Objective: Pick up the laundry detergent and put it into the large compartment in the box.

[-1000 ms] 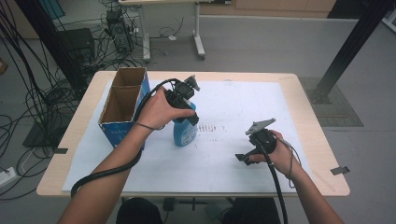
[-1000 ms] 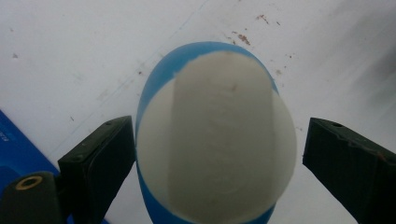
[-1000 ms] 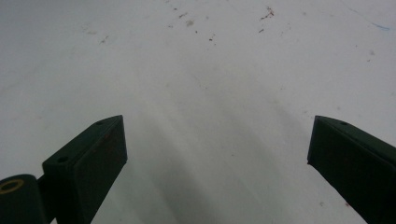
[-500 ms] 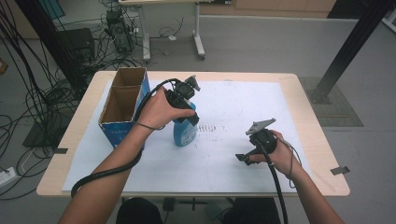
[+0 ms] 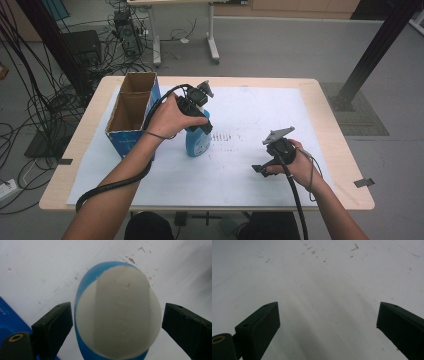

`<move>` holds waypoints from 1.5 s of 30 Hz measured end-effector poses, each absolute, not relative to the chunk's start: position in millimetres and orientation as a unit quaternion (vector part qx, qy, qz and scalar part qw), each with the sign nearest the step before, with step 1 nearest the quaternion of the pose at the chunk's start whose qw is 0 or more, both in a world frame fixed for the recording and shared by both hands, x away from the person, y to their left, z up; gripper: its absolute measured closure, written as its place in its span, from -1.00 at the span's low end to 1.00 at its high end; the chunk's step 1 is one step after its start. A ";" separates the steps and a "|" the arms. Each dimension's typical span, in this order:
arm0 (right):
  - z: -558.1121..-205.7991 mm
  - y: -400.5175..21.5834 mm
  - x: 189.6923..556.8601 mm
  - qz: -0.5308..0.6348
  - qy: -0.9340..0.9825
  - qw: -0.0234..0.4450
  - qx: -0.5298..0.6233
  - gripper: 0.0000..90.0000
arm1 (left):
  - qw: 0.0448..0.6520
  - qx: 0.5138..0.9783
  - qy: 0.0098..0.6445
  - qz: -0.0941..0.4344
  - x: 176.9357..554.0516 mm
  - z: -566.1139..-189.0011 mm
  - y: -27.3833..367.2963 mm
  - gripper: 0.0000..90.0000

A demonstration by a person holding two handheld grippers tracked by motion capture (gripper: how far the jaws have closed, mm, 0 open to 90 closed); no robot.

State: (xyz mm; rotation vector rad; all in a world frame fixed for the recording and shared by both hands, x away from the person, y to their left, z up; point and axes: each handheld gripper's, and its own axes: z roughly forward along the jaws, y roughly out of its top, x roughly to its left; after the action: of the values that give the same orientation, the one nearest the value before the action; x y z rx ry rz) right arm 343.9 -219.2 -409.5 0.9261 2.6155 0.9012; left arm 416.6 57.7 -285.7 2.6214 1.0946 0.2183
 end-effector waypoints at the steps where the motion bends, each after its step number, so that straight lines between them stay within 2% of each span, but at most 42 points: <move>1: -409.5 -219.1 344.1 0.306 0.892 0.111 0.314 -0.90 | 0.145 0.910 0.380 0.076 416.7 -286.0 57.7 -0.78; 11: -410.2 -218.7 344.5 0.307 0.891 0.110 0.315 -0.90 | 0.145 0.909 0.382 0.080 418.3 -285.5 58.8 -0.64; 27: -410.9 -219.1 344.8 0.309 0.891 0.109 0.315 -0.89 | 0.143 0.910 0.381 0.081 419.1 -286.0 58.9 -0.21; 45: -412.3 -217.8 345.5 0.309 0.891 0.108 0.316 -0.89 | 0.137 0.909 0.383 0.089 418.3 -286.0 57.6 -0.17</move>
State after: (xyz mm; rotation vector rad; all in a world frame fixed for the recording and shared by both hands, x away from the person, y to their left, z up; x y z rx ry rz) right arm 345.5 -217.8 -412.3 0.9288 2.6212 0.9080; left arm 418.3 57.6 -286.0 2.6317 1.1095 0.2581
